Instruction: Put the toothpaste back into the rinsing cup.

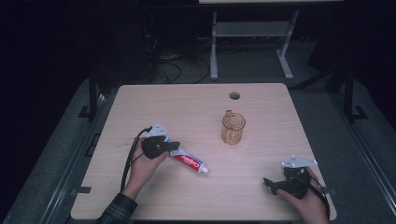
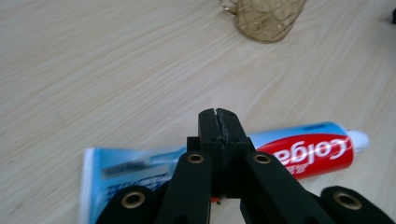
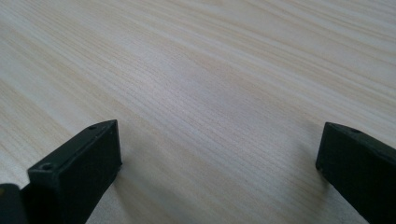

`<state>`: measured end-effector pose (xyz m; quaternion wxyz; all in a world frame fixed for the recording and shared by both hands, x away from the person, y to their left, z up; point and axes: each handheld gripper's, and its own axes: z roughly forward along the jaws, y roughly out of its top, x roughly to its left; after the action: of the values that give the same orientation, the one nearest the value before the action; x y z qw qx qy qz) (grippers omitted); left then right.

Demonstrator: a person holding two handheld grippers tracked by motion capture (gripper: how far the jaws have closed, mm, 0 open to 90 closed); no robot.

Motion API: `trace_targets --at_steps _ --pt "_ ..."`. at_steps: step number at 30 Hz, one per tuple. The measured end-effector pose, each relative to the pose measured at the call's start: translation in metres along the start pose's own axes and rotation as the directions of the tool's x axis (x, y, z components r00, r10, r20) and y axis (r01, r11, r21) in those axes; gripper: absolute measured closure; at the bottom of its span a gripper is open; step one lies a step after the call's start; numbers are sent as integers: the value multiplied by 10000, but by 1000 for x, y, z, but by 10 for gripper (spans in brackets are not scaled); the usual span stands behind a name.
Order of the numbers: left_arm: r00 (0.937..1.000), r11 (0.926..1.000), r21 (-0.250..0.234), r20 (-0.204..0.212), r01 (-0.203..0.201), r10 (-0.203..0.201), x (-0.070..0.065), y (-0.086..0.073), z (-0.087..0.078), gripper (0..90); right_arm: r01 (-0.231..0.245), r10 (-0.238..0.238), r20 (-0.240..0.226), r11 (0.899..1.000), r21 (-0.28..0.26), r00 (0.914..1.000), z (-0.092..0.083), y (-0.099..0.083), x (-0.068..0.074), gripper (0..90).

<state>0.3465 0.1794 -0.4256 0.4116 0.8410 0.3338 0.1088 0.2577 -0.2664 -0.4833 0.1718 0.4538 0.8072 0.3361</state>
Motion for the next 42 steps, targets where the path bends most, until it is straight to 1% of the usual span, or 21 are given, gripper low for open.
trace_targets --at_steps 2,4,6,7,8,9,13,19,20,21,22,23,25,26,28,30,34,38,41,42 --pt "9999 9999 6 57 -163 163 -4 3 3 900 1 -1 1 10000 0 10000 0 0 0 0" --pt "9996 9997 19 146 -242 242 -10 6 7 900 1 -1 -1 10000 0 10000 0 0 0 0" --pt "9988 9993 20 302 -385 384 -17 10 13 900 -1 1 0 10000 -1 10000 0 0 0 0" --pt "9988 9993 20 302 -385 384 -17 10 13 900 -1 1 0 10000 -1 10000 0 0 0 0" --pt "9976 9985 93 441 -538 534 -22 13 19 900 0 0 -1 10000 2 10000 0 0 0 0" --pt "9976 9985 93 441 -538 534 -22 13 19 900 0 0 -1 10000 2 10000 0 0 0 0" --pt "9956 9975 176 658 -681 668 -32 16 30 900 1 -1 -8 10000 1 10000 0 0 0 0" --pt "9902 9942 445 1044 -983 932 -48 18 45 900 11 -11 -14 10000 2 10000 0 0 0 0" --pt "9880 9932 516 1194 -1047 980 -53 18 49 900 14 -14 -13 10000 1 10000 0 0 0 0" --pt "9880 9932 516 1194 -1047 980 -53 18 49 900 14 -14 -13 10000 1 10000 0 0 0 0" --pt "9863 9916 600 1267 -1143 1060 -57 17 53 900 16 -16 -17 10000 1 10000 0 0 0 0" --pt "9851 9901 710 1310 -1214 1113 -57 16 54 900 20 -20 -16 10000 0 10000 0 0 0 0" --pt "9847 9898 742 1341 -1220 1114 -58 15 56 900 17 -17 -18 10000 2 10000 0 0 0 0" --pt "9839 9888 844 1403 -1233 1108 -60 14 60 900 22 -22 -18 10000 0 10000 0 0 0 0" --pt "9841 9890 849 1402 -1214 1087 -61 13 61 900 18 -18 -21 10000 1 10000 0 0 0 0" --pt "9833 9869 964 1405 -1295 1153 -61 11 62 900 20 -20 -23 10000 1 10000 0 0 0 0" --pt "9847 9882 944 1372 -1208 1073 -62 10 62 900 38 -38 -26 10000 -6 10000 0 0 0 0" --pt "9839 9861 1040 1367 -1298 1151 -61 8 60 900 40 -40 -31 10000 -8 10000 0 0 0 0" --pt "9847 9860 1094 1345 -1263 1112 -60 5 58 900 38 -38 -30 10000 -6 10000 0 0 0 0" --pt "9856 9876 1040 1336 -1176 1033 -61 4 57 900 38 -38 -30 10000 -6 10000 0 0 0 0"
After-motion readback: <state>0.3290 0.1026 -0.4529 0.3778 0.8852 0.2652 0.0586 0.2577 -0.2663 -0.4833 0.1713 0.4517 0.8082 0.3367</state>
